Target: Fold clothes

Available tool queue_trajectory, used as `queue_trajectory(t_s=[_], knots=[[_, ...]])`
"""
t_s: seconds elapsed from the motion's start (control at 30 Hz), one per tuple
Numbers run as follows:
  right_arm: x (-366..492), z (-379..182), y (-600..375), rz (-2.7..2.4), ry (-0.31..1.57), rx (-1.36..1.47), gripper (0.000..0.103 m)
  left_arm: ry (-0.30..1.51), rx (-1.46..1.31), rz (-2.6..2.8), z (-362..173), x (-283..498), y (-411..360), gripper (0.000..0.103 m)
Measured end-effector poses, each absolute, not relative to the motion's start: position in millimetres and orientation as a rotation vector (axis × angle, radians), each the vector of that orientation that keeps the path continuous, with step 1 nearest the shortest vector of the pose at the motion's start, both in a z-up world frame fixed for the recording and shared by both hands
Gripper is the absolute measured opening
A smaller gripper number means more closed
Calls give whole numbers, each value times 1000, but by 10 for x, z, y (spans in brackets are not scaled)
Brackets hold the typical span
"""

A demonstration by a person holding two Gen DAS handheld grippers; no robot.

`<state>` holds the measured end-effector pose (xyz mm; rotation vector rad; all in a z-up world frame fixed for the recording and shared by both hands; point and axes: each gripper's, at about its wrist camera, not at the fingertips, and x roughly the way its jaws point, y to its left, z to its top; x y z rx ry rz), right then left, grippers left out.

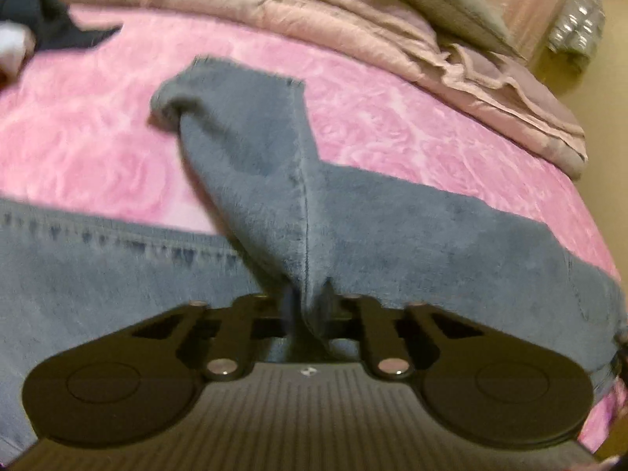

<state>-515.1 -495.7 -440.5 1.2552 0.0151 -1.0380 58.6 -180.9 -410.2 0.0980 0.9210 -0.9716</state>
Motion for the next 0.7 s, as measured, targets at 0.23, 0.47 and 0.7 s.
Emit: queue_trajectory(t_s=[0.23, 0.47, 0.7], knots=[[-5347, -4182, -4731, -1019, 30, 1142, 4, 743, 167, -1050, -3837, 120, -1308, 5], [-5571, -4218, -4503, -1025, 5, 1133, 4, 726, 165, -1033, -3971, -137, -1035, 6], [-5477, -4289, -4499, -1061, 52, 1122, 4, 701, 227, -1029, -4083, -243, -1015, 6]])
